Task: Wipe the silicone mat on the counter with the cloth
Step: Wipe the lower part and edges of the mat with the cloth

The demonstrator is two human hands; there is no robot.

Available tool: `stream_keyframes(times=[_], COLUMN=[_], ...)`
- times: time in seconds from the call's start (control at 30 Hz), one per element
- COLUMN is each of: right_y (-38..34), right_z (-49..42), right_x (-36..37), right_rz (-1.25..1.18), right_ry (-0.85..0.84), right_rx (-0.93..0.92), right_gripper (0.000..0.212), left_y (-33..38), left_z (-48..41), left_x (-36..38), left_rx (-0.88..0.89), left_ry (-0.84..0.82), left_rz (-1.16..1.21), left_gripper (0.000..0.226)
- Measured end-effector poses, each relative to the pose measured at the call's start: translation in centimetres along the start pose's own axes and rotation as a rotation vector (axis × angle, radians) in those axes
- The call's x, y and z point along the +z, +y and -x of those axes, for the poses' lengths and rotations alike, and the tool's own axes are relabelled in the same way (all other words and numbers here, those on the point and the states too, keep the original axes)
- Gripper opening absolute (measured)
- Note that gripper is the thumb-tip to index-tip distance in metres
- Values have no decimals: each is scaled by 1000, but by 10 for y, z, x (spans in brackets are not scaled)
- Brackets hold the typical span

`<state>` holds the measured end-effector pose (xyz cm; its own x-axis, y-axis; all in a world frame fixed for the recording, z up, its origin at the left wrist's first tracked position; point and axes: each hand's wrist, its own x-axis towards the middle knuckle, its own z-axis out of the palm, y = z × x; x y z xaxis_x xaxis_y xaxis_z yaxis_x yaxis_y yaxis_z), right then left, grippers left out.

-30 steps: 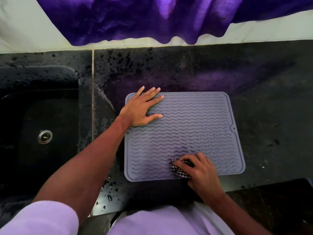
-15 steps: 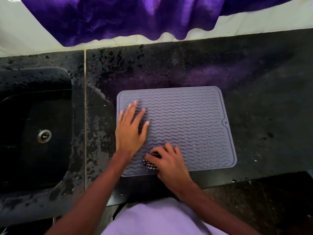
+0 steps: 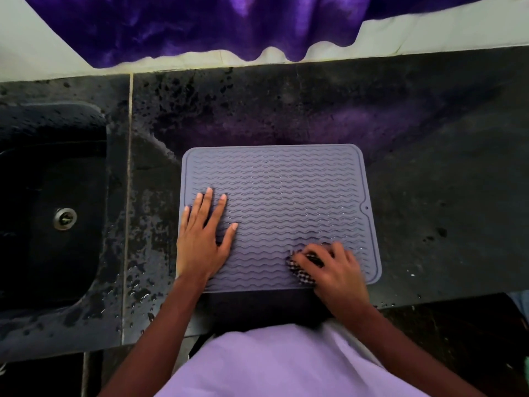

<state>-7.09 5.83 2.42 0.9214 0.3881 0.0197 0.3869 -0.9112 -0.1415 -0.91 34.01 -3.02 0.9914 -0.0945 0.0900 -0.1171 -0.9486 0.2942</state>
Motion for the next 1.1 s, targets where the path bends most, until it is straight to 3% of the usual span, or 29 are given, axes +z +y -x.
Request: stream_keyframes(times=[0.07, 0.27, 0.4, 0.47, 0.57, 0.77, 0.93, 1.1], right_y=[25, 75, 69, 59, 31, -9, 5, 40], right_z=[12, 43, 39, 27, -3, -34, -29, -13], right_x=[-5, -19, -15, -17, -21, 4, 1, -9], right_rz=[18, 52, -113, -202, -251, -95, -45, -13], right_ry=[-17, -19, 72, 141, 106, -18, -24, -43], right_rx=[41, 253, 384, 328, 162, -93, -105, -76], right_gripper=[71, 69, 73, 73, 70, 47, 38, 50], left_y=[1, 4, 6, 10, 26, 36, 34, 35], left_z=[0, 0, 1, 4, 13, 18, 20, 20], left_x=[-1, -1, -1, 0, 6, 9, 7, 7], left_rx=[-2, -18, -11, 4, -60, -148, -155, -155], left_ry=[9, 35, 63, 116, 135, 47, 35, 49], left_rz=[18, 43, 22, -9, 42, 38, 47, 51], left_gripper=[64, 64, 62, 56, 54, 62, 62, 62])
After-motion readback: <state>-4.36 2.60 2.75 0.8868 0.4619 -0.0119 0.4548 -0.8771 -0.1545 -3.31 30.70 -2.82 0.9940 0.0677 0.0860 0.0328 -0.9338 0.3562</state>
